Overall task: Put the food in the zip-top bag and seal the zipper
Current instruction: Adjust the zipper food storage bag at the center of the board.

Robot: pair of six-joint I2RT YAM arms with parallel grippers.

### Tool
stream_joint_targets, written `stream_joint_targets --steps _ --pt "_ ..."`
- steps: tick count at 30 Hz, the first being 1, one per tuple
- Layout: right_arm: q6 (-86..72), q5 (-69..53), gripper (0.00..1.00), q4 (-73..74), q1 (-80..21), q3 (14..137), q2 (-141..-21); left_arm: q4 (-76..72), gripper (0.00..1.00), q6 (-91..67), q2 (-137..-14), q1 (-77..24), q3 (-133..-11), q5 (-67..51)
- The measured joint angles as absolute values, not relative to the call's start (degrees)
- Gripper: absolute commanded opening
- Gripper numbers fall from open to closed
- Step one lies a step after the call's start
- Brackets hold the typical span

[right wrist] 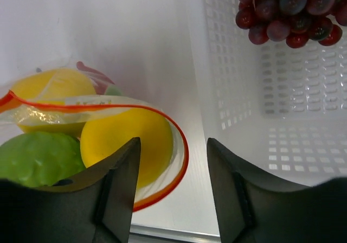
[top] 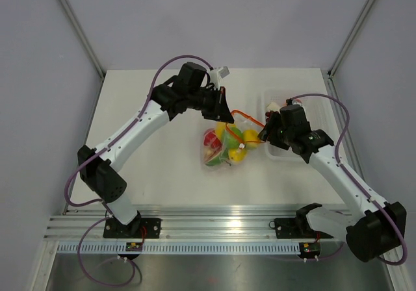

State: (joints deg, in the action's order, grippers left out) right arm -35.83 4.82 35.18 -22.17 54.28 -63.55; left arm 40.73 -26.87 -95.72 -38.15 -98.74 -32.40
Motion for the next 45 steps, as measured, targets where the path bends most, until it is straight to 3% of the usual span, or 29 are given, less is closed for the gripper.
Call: stream_joint_targets --steps 1,2,5,6,7,23,36,45 --pt "-35.6 3.9 0.51 34.2 -21.6 54.3 -64.3 40.8 0.00 -26.8 -95.7 -38.2 -98.7 -32.4" --pt "-35.6 3.2 0.37 33.3 -21.2 54.3 -64.9 41.1 0.00 -26.6 -95.7 -38.2 -98.7 -32.4" --pt "-35.6 1.2 0.16 31.4 -20.5 54.3 -66.1 41.2 0.00 -26.1 -95.5 -38.1 -98.7 -32.4" --pt "-35.7 0.5 0.02 31.0 -20.5 54.3 -66.2 41.1 0.00 -25.9 -95.3 -38.1 -98.6 -32.4" --pt "-35.5 0.0 0.00 30.6 -20.5 54.3 -66.2 41.2 0.00 -25.7 -95.1 -38.1 -98.4 -32.4" --pt "-40.0 -5.5 0.00 28.3 -27.3 64.4 -66.0 45.3 0.00 -21.1 -95.4 -35.9 -99.6 -30.0" --pt "-40.5 -3.6 0.00 26.5 -31.1 65.5 -78.8 41.1 0.00 -23.9 -97.8 -36.2 -96.2 -31.5" --pt "-34.1 -3.0 0.00 28.8 -31.1 75.5 -82.7 37.5 0.00 -26.2 -96.4 -32.7 -92.0 -32.9"
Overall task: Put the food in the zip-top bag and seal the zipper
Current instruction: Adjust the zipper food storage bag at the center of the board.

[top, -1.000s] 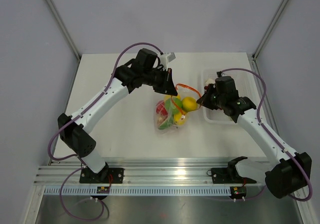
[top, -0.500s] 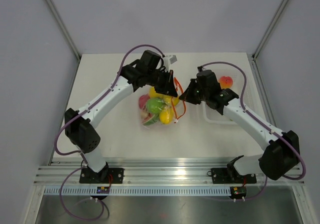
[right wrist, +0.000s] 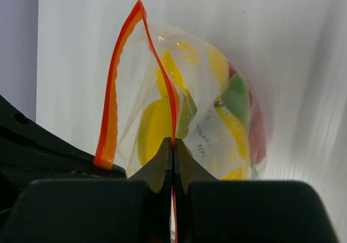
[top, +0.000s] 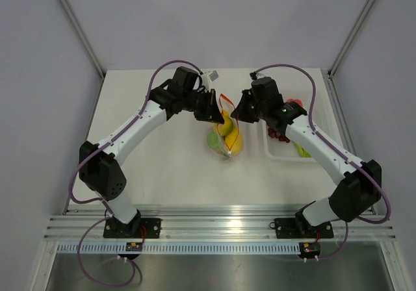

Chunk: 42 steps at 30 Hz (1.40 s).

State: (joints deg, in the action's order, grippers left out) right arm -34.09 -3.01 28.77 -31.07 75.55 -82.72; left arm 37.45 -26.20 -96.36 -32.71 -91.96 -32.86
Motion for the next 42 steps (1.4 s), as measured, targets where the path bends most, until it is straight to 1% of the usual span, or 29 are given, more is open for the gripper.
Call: stream_joint_targets --steps 1,3,4,5,6,9,13,16,20,25,33,35,38,42 --pt "-33.5 -3.4 0.01 28.6 -31.1 76.0 -83.4 37.1 0.00 -26.6 -96.2 -32.8 -91.4 -32.9" --pt "-32.2 -4.4 0.07 28.6 -31.1 77.0 -84.9 36.4 0.00 -27.4 -96.1 -32.9 -90.5 -32.8" --pt "-31.6 -5.0 0.14 28.7 -31.1 77.7 -85.7 36.2 0.00 -27.9 -96.1 -32.9 -90.2 -32.8" --pt "-31.0 -5.7 0.32 28.8 -31.1 78.7 -86.5 35.9 0.00 -28.7 -96.0 -32.9 -89.8 -32.5" --pt "-30.6 -6.0 0.44 29.1 -31.1 79.9 -87.4 35.4 0.00 -29.5 -95.9 -32.9 -89.5 -32.2" --pt "-28.7 -6.8 0.68 29.8 -31.1 83.0 -88.5 33.7 0.00 -32.7 -95.1 -32.9 -88.1 -30.2" --pt "-27.2 -6.0 0.78 30.5 -31.1 83.7 -86.9 30.2 0.00 -37.2 -92.0 -32.9 -84.0 -26.7" --pt "-26.6 -4.8 0.80 32.5 -31.0 83.4 -84.2 28.0 0.00 -39.9 -89.5 -32.9 -81.3 -24.6" --pt "-26.5 -3.2 0.83 34.0 -31.1 80.0 -77.3 25.4 0.00 -42.6 -87.5 -32.9 -79.2 -22.6" --pt "-27.6 -0.4 0.83 36.0 -31.5 73.9 -67.6 23.1 0.00 -44.9 -87.0 -32.9 -77.9 -21.2" --pt "-36.4 8.5 0.81 38.8 -41.4 62.1 -54.6 21.5 0.00 -46.6 -87.0 -33.1 -77.0 -20.9" --pt "-39.1 11.1 0.81 38.7 -45.0 59.5 -53.8 20.9 0.00 -46.9 -87.0 -33.2 -76.6 -20.9" --pt "-41.7 14.6 0.80 38.3 -50.2 58.7 -56.4 20.8 0.00 -47.1 -87.0 -33.3 -76.3 -20.9" --pt "-42.8 19.2 0.72 36.0 -52.9 58.5 -62.8 20.6 0.00 -47.2 -87.0 -33.4 -76.3 -20.9"
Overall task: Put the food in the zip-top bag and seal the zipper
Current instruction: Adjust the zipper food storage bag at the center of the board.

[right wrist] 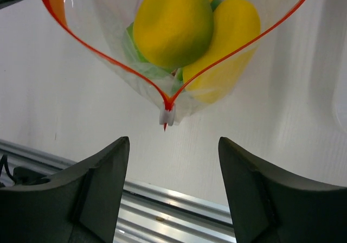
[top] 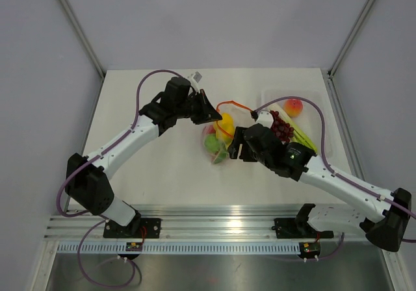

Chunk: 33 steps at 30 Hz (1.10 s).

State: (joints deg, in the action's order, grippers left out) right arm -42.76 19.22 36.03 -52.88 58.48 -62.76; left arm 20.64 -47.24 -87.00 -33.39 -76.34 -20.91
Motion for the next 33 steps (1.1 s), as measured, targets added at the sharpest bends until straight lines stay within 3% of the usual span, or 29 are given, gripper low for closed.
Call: stream_joint_targets --steps 8,18,23,25,29,31,33 --pt "-41.8 24.5 0.53 31.2 -52.9 58.8 -68.1 20.7 0.00 -47.2 -87.0 -33.5 -76.3 -21.0" --pt "-41.0 26.3 0.38 28.4 -52.6 58.9 -70.0 20.6 0.00 -47.2 -87.0 -33.5 -76.3 -21.2" --pt "-39.7 26.3 0.09 27.6 -51.3 59.4 -71.2 20.7 0.00 -47.2 -87.0 -33.5 -76.3 -21.2" --pt "-38.4 26.3 0.03 27.3 -51.2 59.9 -71.7 20.9 0.00 -47.1 -86.8 -33.5 -76.3 -21.1" --pt "-32.4 24.3 0.00 26.6 -50.9 61.5 -72.2 22.2 0.00 -46.1 -85.2 -33.4 -76.2 -20.3" --pt "-28.4 22.3 0.00 25.9 -50.6 62.8 -72.5 23.9 0.04 -44.5 -83.5 -33.4 -76.2 -19.6" --pt "-23.9 19.0 0.00 24.7 -49.9 64.1 -72.9 25.7 0.16 -42.5 -81.5 -33.4 -76.2 -18.7"
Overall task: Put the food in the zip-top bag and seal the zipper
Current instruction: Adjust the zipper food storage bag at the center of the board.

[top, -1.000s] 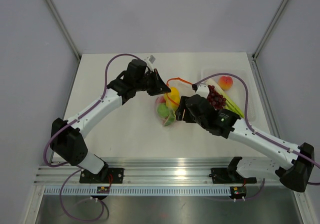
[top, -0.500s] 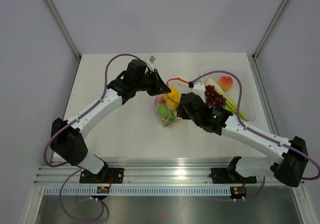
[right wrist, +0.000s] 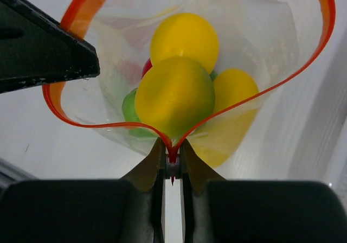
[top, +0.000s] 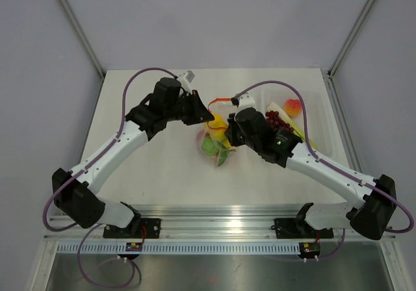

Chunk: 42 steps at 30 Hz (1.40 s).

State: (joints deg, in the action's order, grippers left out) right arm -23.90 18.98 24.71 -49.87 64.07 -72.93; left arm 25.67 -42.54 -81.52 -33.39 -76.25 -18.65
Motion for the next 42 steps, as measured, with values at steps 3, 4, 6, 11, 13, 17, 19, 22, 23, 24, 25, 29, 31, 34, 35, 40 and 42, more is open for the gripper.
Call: stream_joint_targets --steps 3,4,6,11,13,17,19,22,23,24,25,29,31,34,35,40,42 --pt "-17.7 12.5 0.00 23.3 -47.5 65.4 -73.3 28.9 0.54 -38.3 -77.6 -33.4 -76.2 -17.1" --pt "-15.8 10.0 0.00 23.2 -46.4 65.9 -73.4 30.0 0.65 -36.8 -76.2 -33.4 -76.2 -16.4" --pt "-12.4 5.9 0.00 23.2 -44.6 67.0 -73.8 31.8 0.69 -33.5 -73.4 -33.4 -76.3 -15.7" --pt "-4.6 -1.8 0.00 22.9 -42.8 68.6 -74.2 34.6 0.66 -22.8 -67.8 -33.4 -77.5 -14.0" --pt "-1.5 -4.7 0.00 22.5 -42.6 68.4 -74.1 34.3 0.66 -18.1 -66.3 -33.4 -77.7 -14.1" --pt "3.6 -9.0 0.00 19.2 -42.2 64.3 -70.7 33.0 0.65 -8.8 -64.1 -33.4 -77.3 -17.3" --pt "5.9 -10.9 0.00 17.5 -41.6 61.3 -67.7 32.5 0.65 -3.6 -63.3 -33.4 -77.1 -20.4" --pt "8.8 -12.7 0.00 15.6 -40.7 58.1 -63.5 31.4 0.64 3.9 -62.7 -33.4 -76.6 -25.5" --pt "9.6 -13.2 0.00 15.0 -40.5 57.6 -62.5 30.9 0.64 6.2 -62.6 -33.4 -76.3 -27.0" --pt "10.2 -13.6 0.00 14.7 -40.4 57.5 -61.9 30.7 0.63 7.9 -62.7 -33.4 -76.1 -28.0" --pt "10.8 -14.2 0.00 14.4 -40.2 57.5 -61.4 30.2 0.62 9.8 -62.7 -33.4 -75.7 -29.1" --pt "12.5 -16.1 0.00 14.2 -39.6 57.5 -61.1 29.3 0.62 15.6 -63.6 -33.5 -75.4 -33.3" --pt "12.9 -17.0 0.00 14.2 -39.4 57.5 -61.1 28.5 0.63 18.5 -64.2 -33.6 -75.2 -35.2" --pt "13.2 -18.2 0.00 14.2 -39.2 57.5 -61.1 27.9 0.63 22.0 -65.0 -34.4 -74.8 -37.4" --pt "13.3 -18.6 0.00 14.2 -39.1 57.5 -61.1 27.8 0.63 22.7 -65.3 -34.6 -74.8 -38.0" --pt "13.5 -20.6 0.00 14.4 -38.7 57.8 -61.4 27.8 0.63 26.8 -68.6 -35.7 -74.8 -40.6" --pt "13.6 -21.0 0.00 14.5 -38.6 58.0 -61.8 28.0 0.63 28.0 -70.3 -35.9 -74.8 -41.0"
